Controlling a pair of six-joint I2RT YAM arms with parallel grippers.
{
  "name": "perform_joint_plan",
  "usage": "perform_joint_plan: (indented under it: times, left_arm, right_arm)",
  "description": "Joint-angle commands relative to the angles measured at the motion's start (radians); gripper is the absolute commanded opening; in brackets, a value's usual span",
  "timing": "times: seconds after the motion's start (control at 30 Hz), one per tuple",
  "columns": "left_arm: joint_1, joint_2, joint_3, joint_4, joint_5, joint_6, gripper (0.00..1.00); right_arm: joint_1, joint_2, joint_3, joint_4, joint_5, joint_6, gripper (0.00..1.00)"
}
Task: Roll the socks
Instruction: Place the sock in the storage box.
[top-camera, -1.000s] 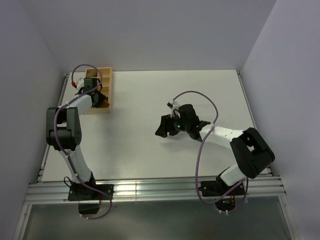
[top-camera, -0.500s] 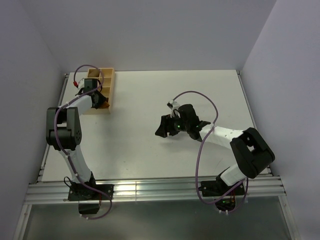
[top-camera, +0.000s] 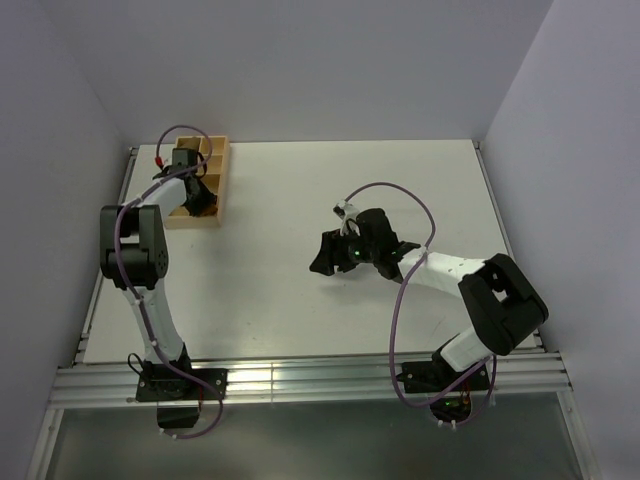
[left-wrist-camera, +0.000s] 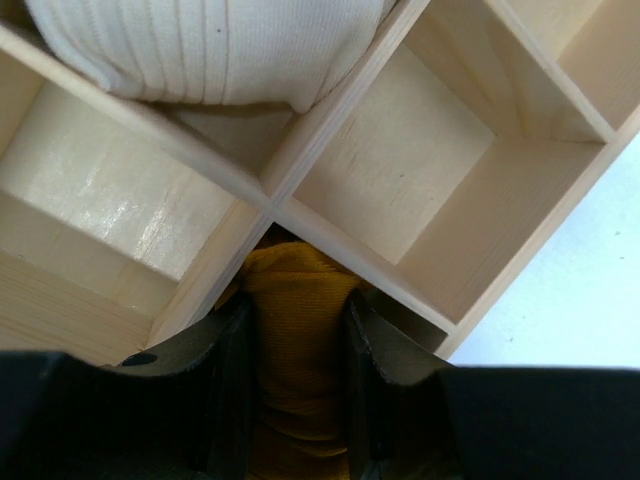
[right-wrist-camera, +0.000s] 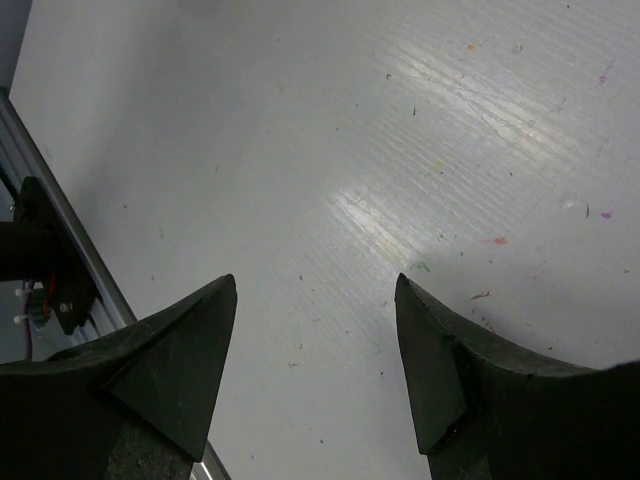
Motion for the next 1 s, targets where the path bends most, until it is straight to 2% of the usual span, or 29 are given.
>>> perform_joint_plan:
  times: [0.0, 0.23, 0.37, 0.57, 0.77, 0.97]
  left_arm:
    - [-0.013, 0.121, -0.002, -0.254, 0.028, 0.056, 0.03]
    - [-0.060, 0.176, 0.098, -0.302, -0.023, 0.097, 0.07]
    - [-0.073, 0.151, 0.065, -0.250, -0.032, 0.070, 0.13]
    - [-0.076, 0.121, 0.015, -0.219, -0.034, 0.050, 0.31]
    - [-0.074, 0.122, 0.020, -0.243, -0.037, 0.053, 0.56]
    - [-0.062, 0.056, -0.001, -0.225, -0.030, 0.039, 0.64]
  right_arm:
    - [-0.009, -0.014, -0.008, 0.034, -0.005, -0.004, 0.72]
    - [-0.009, -0.017, -0.011, 0.030, 0.001, -0.010, 0.72]
    - [-0.009, -0.018, -0.011, 0.028, 0.005, -0.010, 0.71]
    - [-0.009, -0.012, -0.008, 0.027, 0.002, -0.012, 0.72]
    - [-0.009, -0.023, -0.011, 0.022, 0.011, -0.016, 0.72]
    - [-0.009, -0.023, -0.011, 0.024, 0.005, -0.016, 0.71]
